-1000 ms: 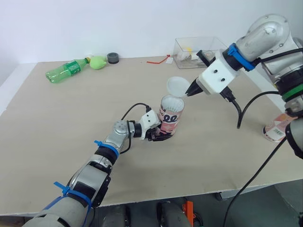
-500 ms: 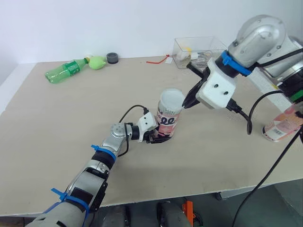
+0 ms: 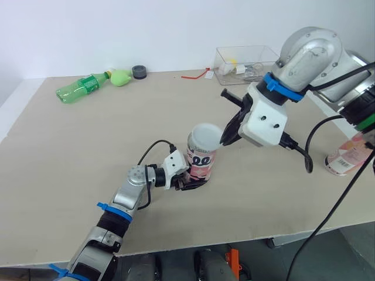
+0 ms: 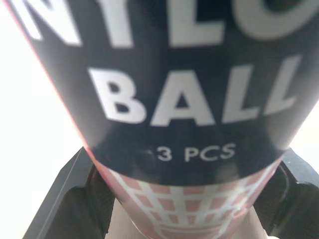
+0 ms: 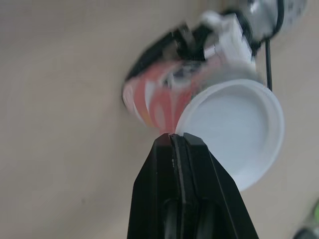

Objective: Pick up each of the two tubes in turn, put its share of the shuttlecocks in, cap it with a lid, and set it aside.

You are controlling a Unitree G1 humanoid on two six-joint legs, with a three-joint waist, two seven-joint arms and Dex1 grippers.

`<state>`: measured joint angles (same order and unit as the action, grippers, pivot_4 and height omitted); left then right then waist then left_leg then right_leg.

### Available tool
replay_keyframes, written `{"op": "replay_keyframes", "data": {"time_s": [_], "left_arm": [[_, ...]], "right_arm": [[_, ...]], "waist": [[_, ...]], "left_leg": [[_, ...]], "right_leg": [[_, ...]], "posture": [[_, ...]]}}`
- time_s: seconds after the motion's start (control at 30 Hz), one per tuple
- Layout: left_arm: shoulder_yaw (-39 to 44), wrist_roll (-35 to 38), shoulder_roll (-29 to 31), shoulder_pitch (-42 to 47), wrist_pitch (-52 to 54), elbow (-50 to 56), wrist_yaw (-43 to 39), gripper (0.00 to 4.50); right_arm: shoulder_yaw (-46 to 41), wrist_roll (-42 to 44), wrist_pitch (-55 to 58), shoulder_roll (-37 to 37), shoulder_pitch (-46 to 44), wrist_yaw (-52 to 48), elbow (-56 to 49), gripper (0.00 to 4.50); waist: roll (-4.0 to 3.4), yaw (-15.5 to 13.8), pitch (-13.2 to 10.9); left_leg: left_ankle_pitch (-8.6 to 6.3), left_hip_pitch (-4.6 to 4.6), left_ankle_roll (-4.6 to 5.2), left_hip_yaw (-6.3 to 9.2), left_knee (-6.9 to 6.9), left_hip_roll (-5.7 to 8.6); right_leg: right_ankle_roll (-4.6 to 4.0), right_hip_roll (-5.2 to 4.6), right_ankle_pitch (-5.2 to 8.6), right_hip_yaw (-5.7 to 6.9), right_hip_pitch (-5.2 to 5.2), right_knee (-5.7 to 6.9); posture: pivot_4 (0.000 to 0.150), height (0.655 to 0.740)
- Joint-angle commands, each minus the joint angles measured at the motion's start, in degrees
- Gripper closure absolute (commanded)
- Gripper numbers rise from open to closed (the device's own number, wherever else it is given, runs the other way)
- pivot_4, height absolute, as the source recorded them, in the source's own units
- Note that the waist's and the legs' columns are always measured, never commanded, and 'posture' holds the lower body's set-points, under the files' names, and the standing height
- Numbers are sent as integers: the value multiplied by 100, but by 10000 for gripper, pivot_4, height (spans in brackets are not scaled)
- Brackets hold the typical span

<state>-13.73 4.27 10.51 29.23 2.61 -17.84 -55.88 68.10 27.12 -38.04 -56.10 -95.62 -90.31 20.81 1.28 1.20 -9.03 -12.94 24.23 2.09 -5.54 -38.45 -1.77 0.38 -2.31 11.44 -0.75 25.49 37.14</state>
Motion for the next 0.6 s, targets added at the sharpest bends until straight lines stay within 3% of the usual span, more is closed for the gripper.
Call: {"op": "replay_keyframes", "data": {"time_s": [0.03,0.6], "left_arm": [[56,35,76,39,26,202,163,14919],[-134,47,-17,-95,41,265,259,14919]], "right_arm": [[38,243,93,-71,-239,-219,-271,44517],[158,-82,-290,667,-581,-219,825,44517]], "waist": [[0,3,0],[0,-2,0]], "left_leg": [[0,0,0,-2,-1,1],[0,-1,0,-10,-1,6]], "right_leg": [[1,-1,0,-1,0,0],[20,0,-12,-2,-1,1]], "posture": [[1500,7400],[1500,7400]]}}
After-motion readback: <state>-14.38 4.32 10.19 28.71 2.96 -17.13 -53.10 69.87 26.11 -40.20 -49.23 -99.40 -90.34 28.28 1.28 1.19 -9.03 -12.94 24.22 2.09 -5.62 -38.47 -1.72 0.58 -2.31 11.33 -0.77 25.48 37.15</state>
